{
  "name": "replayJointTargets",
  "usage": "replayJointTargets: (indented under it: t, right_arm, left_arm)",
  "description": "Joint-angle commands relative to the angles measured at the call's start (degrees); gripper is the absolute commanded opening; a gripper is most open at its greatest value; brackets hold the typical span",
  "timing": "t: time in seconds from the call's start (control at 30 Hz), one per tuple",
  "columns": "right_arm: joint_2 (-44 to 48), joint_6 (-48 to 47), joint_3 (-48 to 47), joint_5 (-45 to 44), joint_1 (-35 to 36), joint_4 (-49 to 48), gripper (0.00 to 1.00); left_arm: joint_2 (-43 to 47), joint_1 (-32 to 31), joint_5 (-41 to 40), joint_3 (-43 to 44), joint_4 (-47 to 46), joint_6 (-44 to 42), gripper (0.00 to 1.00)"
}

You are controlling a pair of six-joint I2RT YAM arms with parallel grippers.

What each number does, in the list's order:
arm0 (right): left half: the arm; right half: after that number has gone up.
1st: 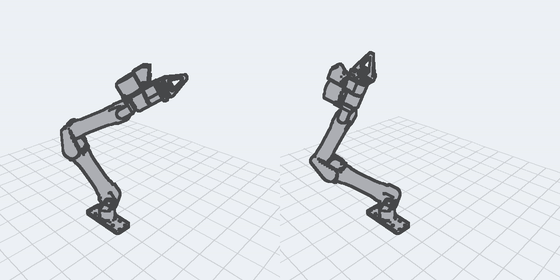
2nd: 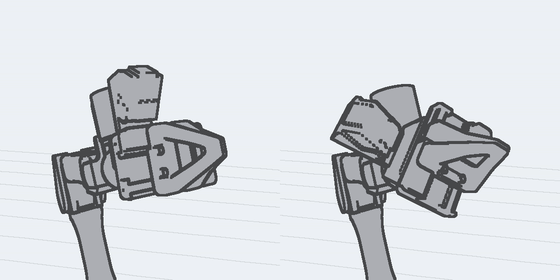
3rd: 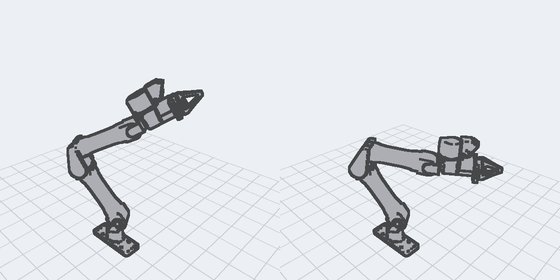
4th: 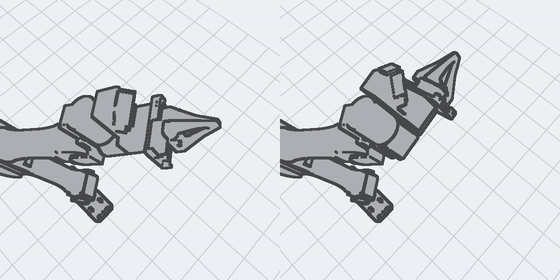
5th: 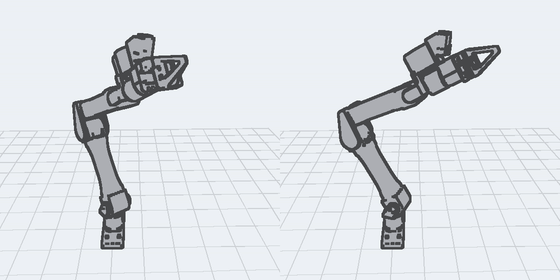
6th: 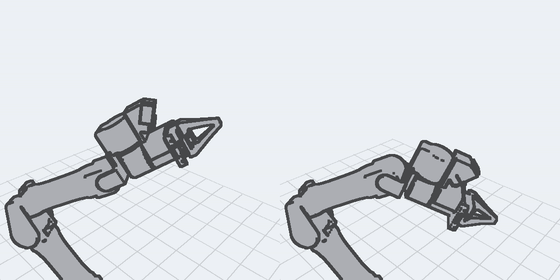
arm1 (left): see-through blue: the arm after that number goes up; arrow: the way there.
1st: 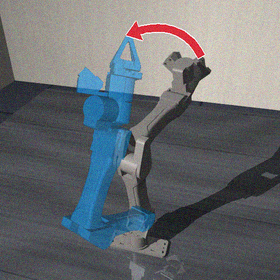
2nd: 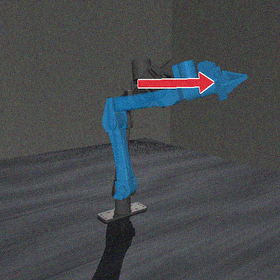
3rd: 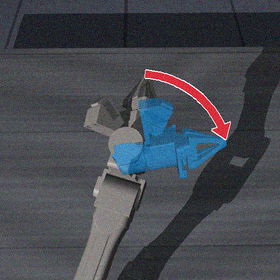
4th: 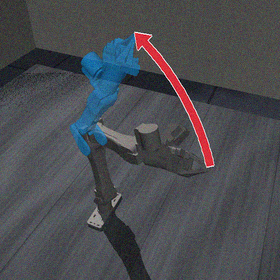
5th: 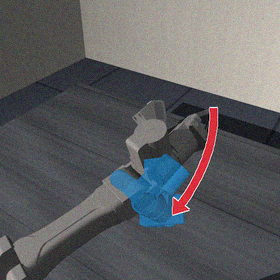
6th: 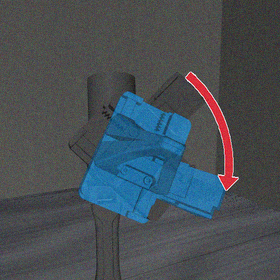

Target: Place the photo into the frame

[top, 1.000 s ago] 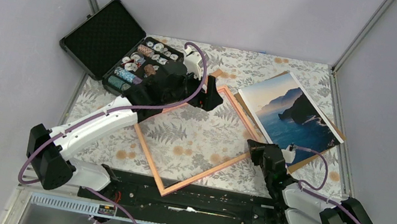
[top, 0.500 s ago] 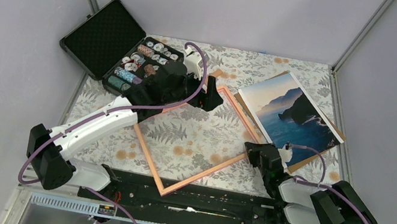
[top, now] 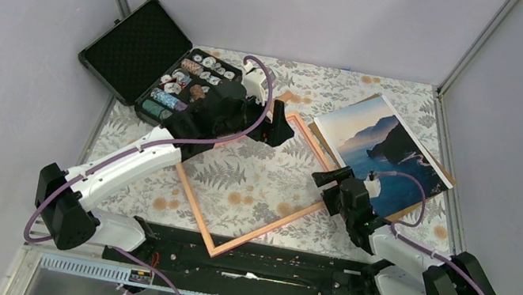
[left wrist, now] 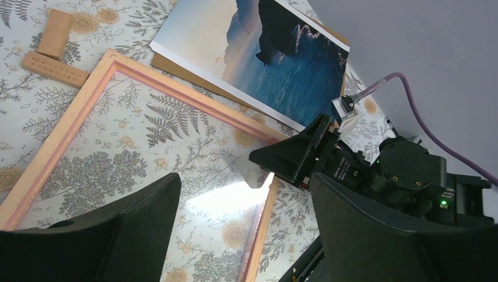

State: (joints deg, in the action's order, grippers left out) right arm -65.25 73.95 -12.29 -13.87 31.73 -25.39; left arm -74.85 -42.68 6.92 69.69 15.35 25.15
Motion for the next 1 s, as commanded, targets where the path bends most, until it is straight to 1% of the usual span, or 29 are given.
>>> replayJointTargets:
  t: [0.0,0.23,0.3,0.37,0.43,0.53,0.6,0.67,0.73,0.9,0.97]
  right_arm:
    - [2.12,-4.58,-3.76,1.06,0.74,15.99,0.85]
    - [6.80,-10.28,-11.20,-1.08,0.72,34.18,0.92]
    - [7.94,-12.23,-13.90,-2.19,0.74,39.46,0.93]
    - [9.33,-13.68,-16.28,-3.33,0.73,44.29,0.94]
    - [11.83,-14.67,-17.17,-4.79,0.71,47.01,0.94]
    - [15.50,-16.36,-18.56,-8.51,0.78,51.05,0.95]
    - [17.15,-18.24,-20.26,-10.81,0.76,53.86,0.97]
    - [18.22,-20.87,-21.64,-12.17,0.74,54.72,0.97]
    - [18.54,-22.67,-22.75,-12.89,0.72,54.61,0.98]
    - [16.81,-25.19,-25.40,-12.56,0.71,54.39,0.99]
    - [16.30,-26.10,-25.17,-13.84,0.71,53.80,1.00]
  left_arm:
    - [0.56,0.23,1.09,-0.40,-3.09,0.06,0.86]
    - [0.93,0.26,0.91,-0.38,-3.11,-0.04,0.86]
    - [0.85,0.23,-0.19,-0.40,-3.02,-0.49,0.86]
    - [0.93,0.36,0.34,-0.28,-2.95,-0.31,0.86]
    - [1.30,0.29,1.48,-0.31,-3.12,-0.03,0.86]
    - [1.63,0.32,-0.61,-0.42,-2.93,-0.67,0.86]
    - [1.71,0.60,0.27,-0.14,-2.73,-0.37,0.86]
    - [2.09,0.61,1.67,-0.23,-3.16,0.12,0.86]
    - [2.45,0.52,1.04,-0.59,-3.46,0.10,0.86]
    - [2.57,0.39,2.31,-0.56,-3.53,0.59,0.86]
    - [2.69,0.15,1.26,-0.64,-3.45,0.16,0.86]
